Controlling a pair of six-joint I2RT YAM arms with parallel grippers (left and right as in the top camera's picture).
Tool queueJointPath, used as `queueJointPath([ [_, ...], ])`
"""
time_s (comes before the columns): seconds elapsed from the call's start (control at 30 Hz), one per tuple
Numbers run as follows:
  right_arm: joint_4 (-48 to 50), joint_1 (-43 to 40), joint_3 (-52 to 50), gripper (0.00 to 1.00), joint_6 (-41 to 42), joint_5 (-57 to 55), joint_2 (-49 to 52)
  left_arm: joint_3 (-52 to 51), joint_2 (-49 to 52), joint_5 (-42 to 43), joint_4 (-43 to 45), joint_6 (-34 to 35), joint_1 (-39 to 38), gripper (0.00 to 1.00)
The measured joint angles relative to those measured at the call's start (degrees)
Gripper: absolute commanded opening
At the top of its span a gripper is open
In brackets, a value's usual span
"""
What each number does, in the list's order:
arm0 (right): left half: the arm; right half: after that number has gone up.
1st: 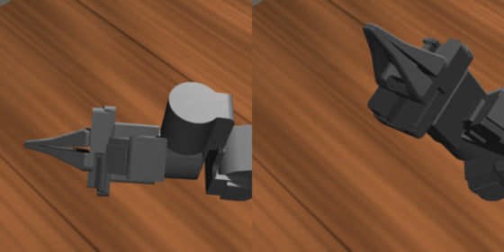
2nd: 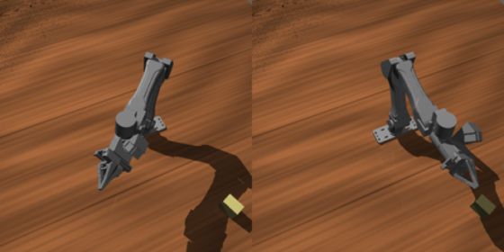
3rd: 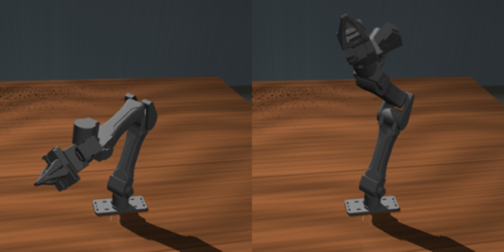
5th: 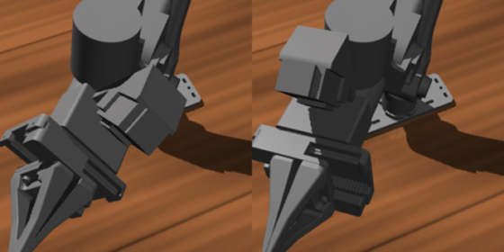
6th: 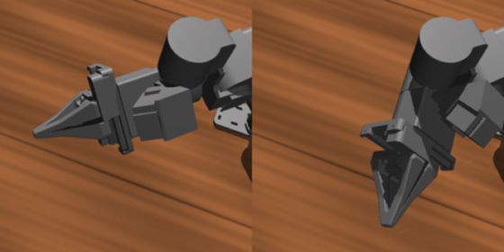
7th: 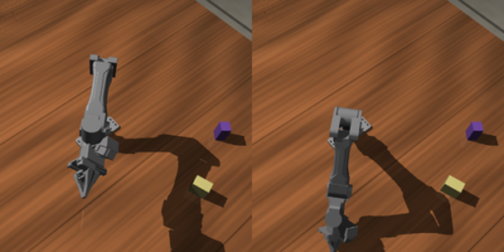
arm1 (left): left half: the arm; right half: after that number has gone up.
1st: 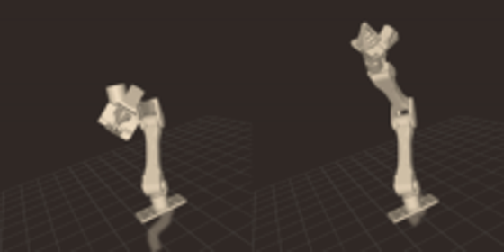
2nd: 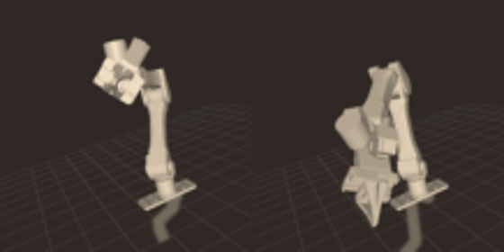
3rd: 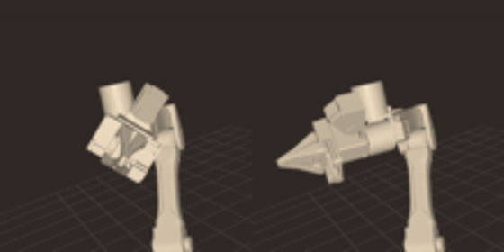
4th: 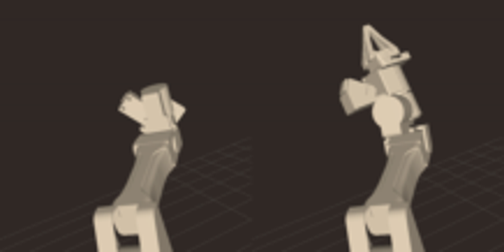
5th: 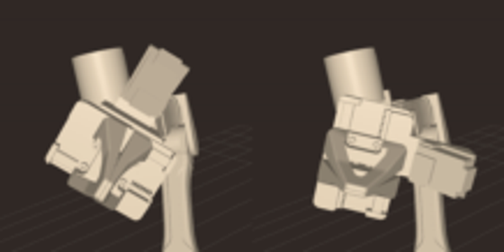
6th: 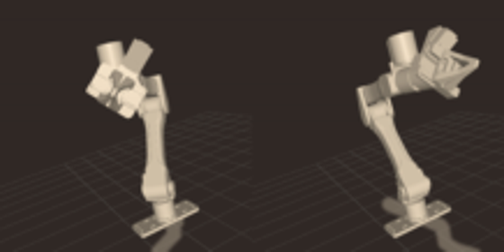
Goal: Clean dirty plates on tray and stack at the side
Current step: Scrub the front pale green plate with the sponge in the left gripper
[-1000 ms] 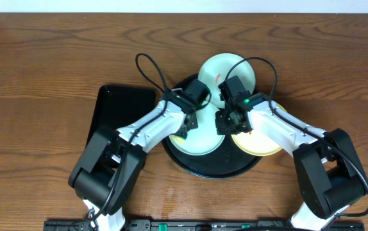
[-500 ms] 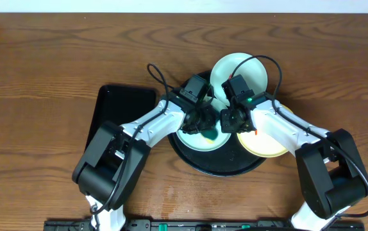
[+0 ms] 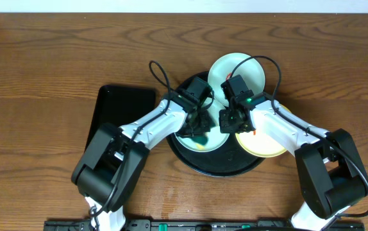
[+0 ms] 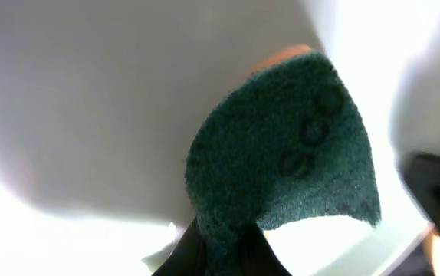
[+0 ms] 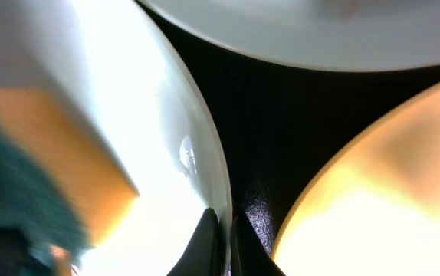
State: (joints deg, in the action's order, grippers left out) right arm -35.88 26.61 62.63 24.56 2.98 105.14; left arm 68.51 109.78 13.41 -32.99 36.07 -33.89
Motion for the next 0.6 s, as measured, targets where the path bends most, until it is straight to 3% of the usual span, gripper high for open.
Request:
queueJointPath([
  [0.6,-0.7,0.4,0.1,0.01,0.0,1.5,0.0,-0.7,-7.6,-23.8,-9.5,3.3,3.0,0.08],
])
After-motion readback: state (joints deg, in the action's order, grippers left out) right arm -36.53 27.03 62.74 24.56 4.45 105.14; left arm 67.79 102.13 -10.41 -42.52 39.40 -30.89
